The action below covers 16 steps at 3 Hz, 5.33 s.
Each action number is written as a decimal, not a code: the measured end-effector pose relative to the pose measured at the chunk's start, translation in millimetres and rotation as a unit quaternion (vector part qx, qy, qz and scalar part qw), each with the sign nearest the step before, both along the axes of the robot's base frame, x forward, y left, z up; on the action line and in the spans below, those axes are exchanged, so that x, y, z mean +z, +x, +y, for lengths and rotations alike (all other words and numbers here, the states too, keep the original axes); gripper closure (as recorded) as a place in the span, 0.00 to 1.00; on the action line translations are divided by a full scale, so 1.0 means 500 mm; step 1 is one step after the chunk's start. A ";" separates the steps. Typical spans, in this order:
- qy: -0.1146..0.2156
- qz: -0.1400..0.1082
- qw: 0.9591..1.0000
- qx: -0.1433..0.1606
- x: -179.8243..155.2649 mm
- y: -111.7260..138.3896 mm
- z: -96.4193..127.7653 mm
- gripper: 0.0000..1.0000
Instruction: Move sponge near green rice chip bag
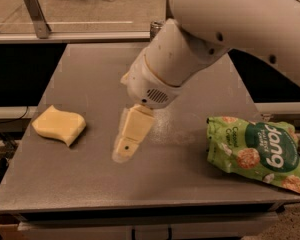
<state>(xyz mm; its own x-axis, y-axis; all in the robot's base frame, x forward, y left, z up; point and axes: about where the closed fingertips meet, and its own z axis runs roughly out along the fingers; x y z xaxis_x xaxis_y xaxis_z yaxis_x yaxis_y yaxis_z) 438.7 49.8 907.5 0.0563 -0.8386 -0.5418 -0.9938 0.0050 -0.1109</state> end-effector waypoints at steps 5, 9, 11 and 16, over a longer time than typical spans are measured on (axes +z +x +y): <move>0.091 -0.003 0.996 0.010 -0.118 0.070 0.300 0.00; 0.115 -0.027 0.991 -0.055 -0.081 0.119 0.258 0.87; 0.115 -0.058 0.989 -0.073 -0.034 0.129 0.213 1.00; -0.014 -0.091 0.969 -0.230 -0.058 0.269 -0.169 1.00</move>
Offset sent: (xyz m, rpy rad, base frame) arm 0.0133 0.1566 -0.0339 0.2312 0.0588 0.1614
